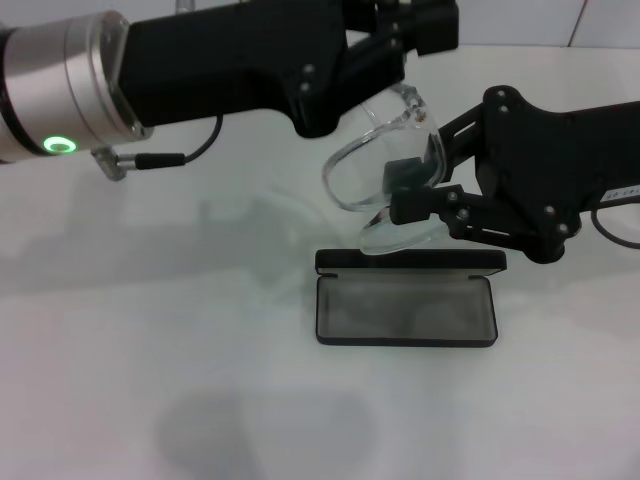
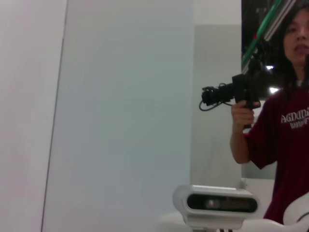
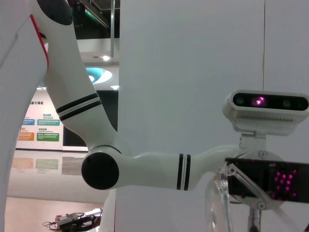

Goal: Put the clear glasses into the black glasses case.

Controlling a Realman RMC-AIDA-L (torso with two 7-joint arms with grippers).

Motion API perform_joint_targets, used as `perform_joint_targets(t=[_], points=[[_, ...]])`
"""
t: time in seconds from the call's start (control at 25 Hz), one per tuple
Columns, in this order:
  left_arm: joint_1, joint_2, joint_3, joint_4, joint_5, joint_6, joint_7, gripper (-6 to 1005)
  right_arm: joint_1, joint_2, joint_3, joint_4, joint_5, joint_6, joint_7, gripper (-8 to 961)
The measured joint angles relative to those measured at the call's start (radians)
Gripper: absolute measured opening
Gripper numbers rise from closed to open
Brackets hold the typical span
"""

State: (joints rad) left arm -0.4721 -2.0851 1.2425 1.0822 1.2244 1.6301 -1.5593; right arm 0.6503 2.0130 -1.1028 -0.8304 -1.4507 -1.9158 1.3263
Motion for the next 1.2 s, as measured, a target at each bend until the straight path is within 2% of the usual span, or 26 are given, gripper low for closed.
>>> perform_joint_targets(t=[0.84, 1.04, 1.2], points=[[-0.008, 0.0, -0.014, -0.001, 0.024, 0.059, 0.014, 60, -0.008, 0.003, 0.0, 0.002, 0.005, -0.003, -0.015, 116], [-0.001, -0.005, -0.104, -0.003, 0.002, 0.054, 0.039, 60, -0.02, 0.003, 0.003, 0.003, 0.012, -0.005, -0.026, 115], [0.011, -0.005, -0.216, -0.054, -0.05, 0.037, 0.08, 60, -0.044, 0.002, 0.003, 0.003, 0.044, -0.044, -0.063, 115]])
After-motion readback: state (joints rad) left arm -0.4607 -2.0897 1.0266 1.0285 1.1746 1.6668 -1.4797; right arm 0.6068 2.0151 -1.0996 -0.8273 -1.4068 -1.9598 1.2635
